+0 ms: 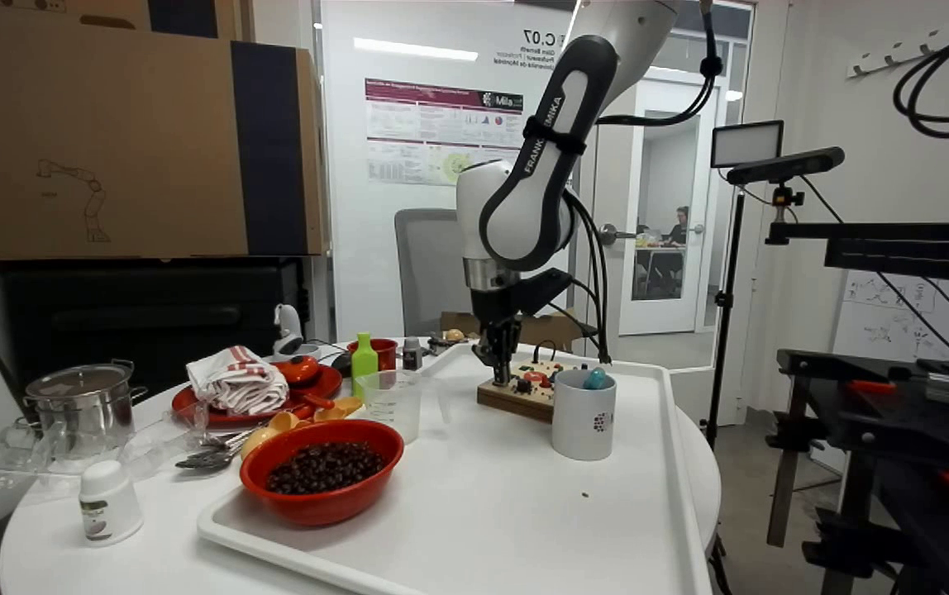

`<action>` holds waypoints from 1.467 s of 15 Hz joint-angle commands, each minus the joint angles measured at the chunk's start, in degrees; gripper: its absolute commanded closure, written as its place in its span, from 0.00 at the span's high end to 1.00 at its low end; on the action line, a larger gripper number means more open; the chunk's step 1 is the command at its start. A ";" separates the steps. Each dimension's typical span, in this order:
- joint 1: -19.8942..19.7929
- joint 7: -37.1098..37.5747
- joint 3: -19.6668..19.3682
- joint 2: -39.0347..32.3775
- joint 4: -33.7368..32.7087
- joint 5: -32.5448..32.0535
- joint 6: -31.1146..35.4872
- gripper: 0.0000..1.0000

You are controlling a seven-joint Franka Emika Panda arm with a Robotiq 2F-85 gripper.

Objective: Press the yellow button on the object

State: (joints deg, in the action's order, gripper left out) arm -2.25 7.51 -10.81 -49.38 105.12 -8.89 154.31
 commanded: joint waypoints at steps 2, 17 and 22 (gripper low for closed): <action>-0.08 -0.48 -0.15 -1.82 -1.88 0.90 -0.62 0.09; -4.76 -4.10 3.94 -3.80 -4.26 4.24 -3.49 0.09; -7.71 -7.69 6.55 -4.06 -5.75 6.25 -6.17 0.09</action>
State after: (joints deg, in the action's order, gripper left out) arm -7.66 3.09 -6.44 -50.02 102.24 -5.11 149.95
